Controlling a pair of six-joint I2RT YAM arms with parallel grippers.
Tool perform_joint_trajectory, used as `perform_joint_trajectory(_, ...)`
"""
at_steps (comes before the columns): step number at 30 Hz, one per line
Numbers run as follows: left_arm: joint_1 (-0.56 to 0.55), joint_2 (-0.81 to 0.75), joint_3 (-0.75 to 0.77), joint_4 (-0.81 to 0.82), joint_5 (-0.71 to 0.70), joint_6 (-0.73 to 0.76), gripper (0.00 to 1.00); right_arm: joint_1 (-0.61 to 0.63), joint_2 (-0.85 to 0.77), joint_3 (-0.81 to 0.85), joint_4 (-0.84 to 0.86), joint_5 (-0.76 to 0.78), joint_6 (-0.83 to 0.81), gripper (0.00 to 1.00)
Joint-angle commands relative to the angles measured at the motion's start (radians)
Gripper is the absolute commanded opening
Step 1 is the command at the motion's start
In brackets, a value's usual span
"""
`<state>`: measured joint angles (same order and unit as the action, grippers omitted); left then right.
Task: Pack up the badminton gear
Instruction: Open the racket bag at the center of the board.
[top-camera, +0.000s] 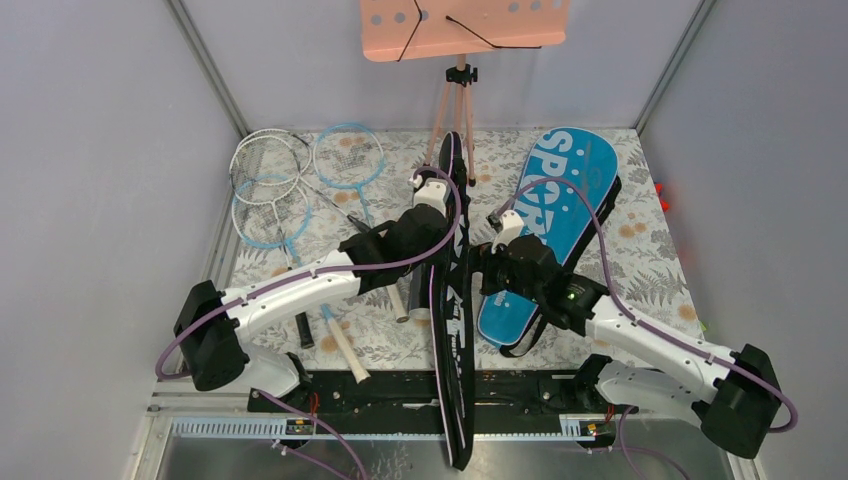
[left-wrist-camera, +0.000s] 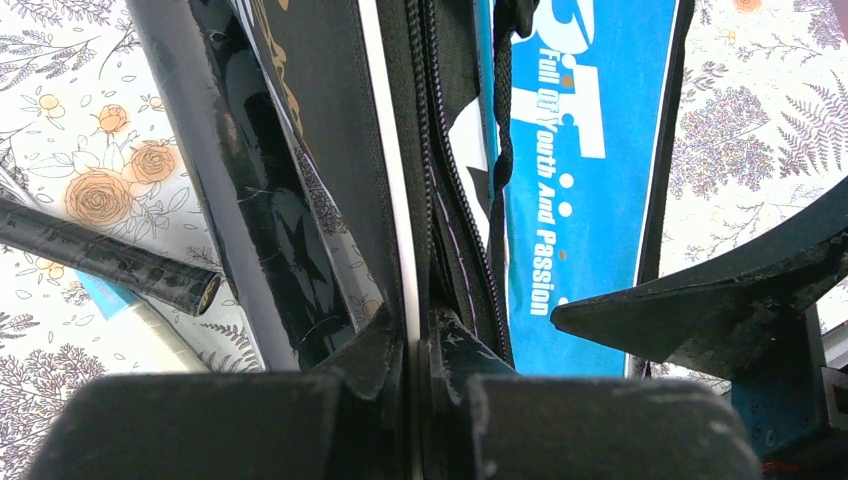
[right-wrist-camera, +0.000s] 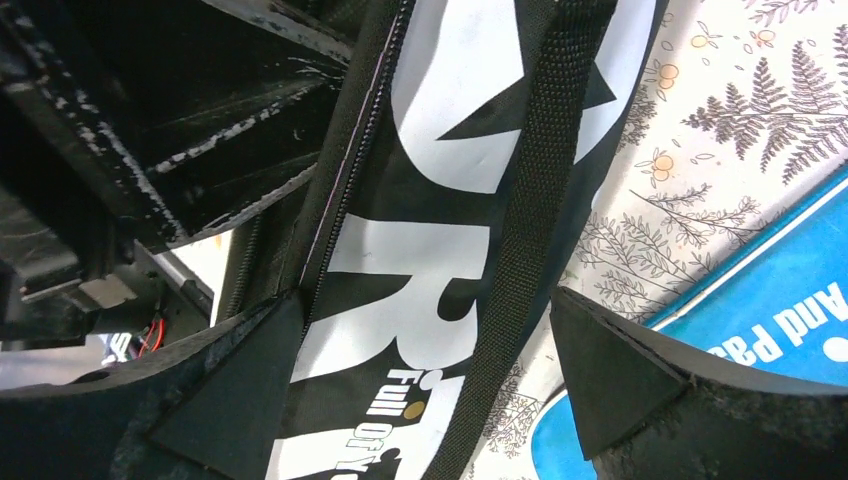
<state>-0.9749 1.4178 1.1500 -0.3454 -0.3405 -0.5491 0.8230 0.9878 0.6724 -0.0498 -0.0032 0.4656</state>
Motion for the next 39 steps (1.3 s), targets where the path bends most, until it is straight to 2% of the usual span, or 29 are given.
perform_joint_trajectory(1, -0.004, -0.009, 0.048, 0.063, -0.061, -0.022, 0.00, 0.037, 0.034, 0.053, 0.021, 0.166, 0.039, 1.00)
perform_joint_trajectory(6, -0.004, -0.007, 0.043, 0.064, -0.085, -0.025, 0.00, 0.063, 0.079, 0.090, 0.027, 0.139, 0.032, 1.00)
perform_joint_trajectory(16, -0.004, -0.003, 0.039, 0.057, -0.093, -0.043, 0.00, 0.079, -0.020, 0.032, 0.040, 0.142, 0.067, 1.00)
perform_joint_trajectory(26, -0.004, -0.009, 0.032, 0.060, -0.082, -0.065, 0.00, 0.090, 0.141, 0.113, 0.036, 0.194, 0.050, 1.00)
perform_joint_trajectory(30, -0.004, -0.011, 0.030, 0.063, -0.084, -0.064, 0.00, 0.117, 0.201, 0.144, -0.016, 0.332, 0.059, 0.99)
perform_joint_trajectory(32, -0.004, -0.011, 0.032, 0.063, -0.087, -0.060, 0.00, 0.134, 0.221, 0.184, -0.099, 0.450, 0.062, 0.93)
perform_joint_trajectory(35, -0.004, -0.008, 0.032, 0.050, -0.116, -0.057, 0.00, 0.152, 0.239, 0.237, -0.230, 0.620, 0.069, 0.93)
perform_joint_trajectory(39, -0.004, -0.001, 0.037, 0.029, -0.161, -0.048, 0.00, 0.154, 0.224, 0.251, -0.332, 0.711, 0.091, 0.93)
